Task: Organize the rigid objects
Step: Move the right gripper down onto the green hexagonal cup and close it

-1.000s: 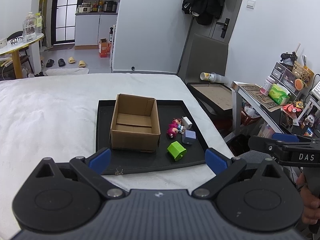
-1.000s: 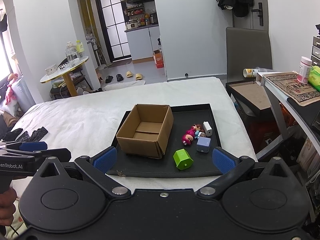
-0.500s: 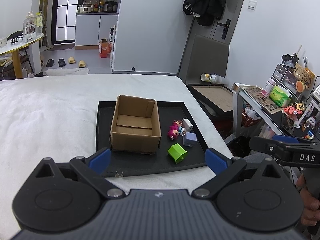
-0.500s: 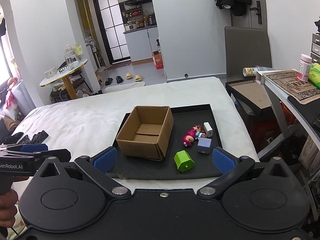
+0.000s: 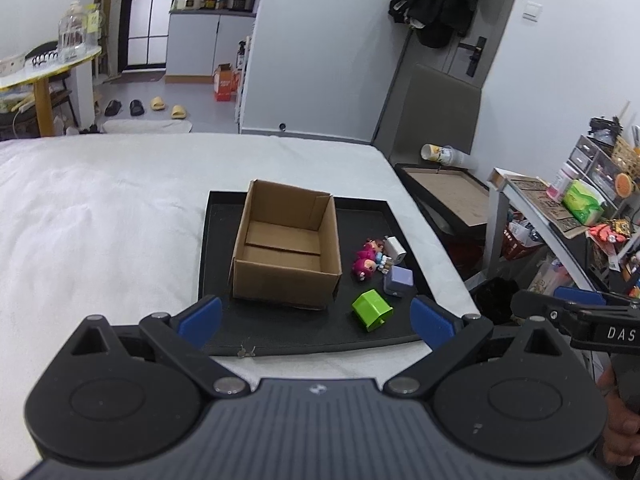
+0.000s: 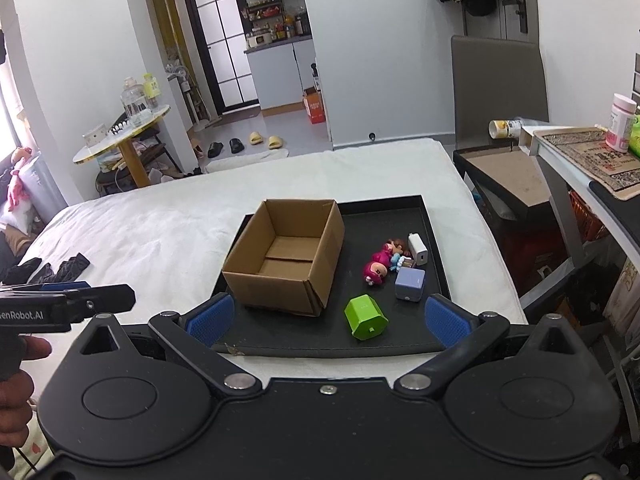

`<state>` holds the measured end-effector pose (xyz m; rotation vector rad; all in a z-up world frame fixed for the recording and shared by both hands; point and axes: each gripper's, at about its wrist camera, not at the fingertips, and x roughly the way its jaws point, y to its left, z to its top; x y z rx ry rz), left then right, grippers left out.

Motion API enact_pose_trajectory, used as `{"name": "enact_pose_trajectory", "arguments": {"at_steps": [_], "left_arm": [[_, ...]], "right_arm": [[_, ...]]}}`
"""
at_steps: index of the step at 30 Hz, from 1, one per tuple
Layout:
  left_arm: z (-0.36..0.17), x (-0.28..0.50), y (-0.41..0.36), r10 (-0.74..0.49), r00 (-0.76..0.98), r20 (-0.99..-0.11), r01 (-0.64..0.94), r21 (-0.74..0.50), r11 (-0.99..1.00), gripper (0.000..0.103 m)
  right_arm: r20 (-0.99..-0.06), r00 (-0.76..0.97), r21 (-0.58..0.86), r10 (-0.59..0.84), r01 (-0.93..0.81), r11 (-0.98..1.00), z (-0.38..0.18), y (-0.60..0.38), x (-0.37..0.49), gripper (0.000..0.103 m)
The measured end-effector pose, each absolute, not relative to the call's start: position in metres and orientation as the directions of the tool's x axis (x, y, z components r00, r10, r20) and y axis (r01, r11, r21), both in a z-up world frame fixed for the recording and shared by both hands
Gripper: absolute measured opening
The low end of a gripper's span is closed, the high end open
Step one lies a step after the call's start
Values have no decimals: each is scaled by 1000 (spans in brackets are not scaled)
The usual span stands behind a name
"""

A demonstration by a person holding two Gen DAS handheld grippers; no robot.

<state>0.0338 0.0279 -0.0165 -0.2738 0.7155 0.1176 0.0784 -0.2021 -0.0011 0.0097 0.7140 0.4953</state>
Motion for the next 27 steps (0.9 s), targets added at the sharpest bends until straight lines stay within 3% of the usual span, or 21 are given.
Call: {"name": "enact_pose_trajectory", "arguments": {"at_steps": [27], "left_arm": [[-67, 105, 74, 52, 647, -760, -338, -225, 914, 95]], "right_arm": [[-755, 491, 266, 435, -376, 887, -61, -191, 166, 101]]}}
